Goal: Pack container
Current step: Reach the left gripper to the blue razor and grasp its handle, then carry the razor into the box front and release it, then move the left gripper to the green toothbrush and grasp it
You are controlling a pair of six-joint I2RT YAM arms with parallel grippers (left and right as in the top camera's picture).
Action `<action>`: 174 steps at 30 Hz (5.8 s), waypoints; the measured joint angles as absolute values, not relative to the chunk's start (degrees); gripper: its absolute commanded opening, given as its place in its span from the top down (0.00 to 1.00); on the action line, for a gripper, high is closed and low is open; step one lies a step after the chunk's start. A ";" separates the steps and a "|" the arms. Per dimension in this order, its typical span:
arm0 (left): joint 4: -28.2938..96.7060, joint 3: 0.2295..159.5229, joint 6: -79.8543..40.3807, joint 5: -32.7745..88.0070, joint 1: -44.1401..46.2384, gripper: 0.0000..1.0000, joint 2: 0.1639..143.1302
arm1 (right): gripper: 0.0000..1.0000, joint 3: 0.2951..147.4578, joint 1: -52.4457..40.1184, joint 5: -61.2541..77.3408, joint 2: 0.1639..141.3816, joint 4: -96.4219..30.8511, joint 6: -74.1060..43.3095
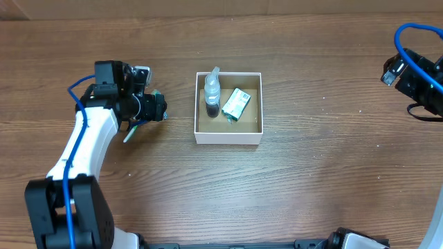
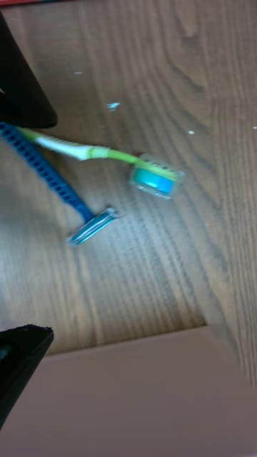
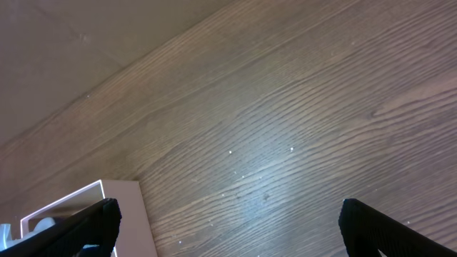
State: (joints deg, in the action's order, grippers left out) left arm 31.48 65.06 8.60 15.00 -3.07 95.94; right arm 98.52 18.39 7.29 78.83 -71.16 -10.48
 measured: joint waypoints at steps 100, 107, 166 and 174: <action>36.40 62.39 8.88 -0.27 9.78 0.96 106.39 | 0.00 98.52 18.39 7.29 78.83 -71.16 -10.48; 49.89 68.29 8.45 -0.73 9.78 0.96 107.13 | 0.00 98.52 18.39 7.27 78.83 -71.13 -10.48; 53.84 76.16 14.98 6.20 -2.24 0.25 103.59 | 0.00 98.52 18.39 7.29 78.83 -71.13 -10.46; 38.52 65.08 13.80 6.26 -2.26 0.20 103.59 | 0.00 98.52 18.39 7.29 78.83 -71.16 -10.48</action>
State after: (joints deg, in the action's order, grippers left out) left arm 38.52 65.08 13.80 6.26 -2.26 103.59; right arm 98.52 18.39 7.29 78.83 -71.16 -10.48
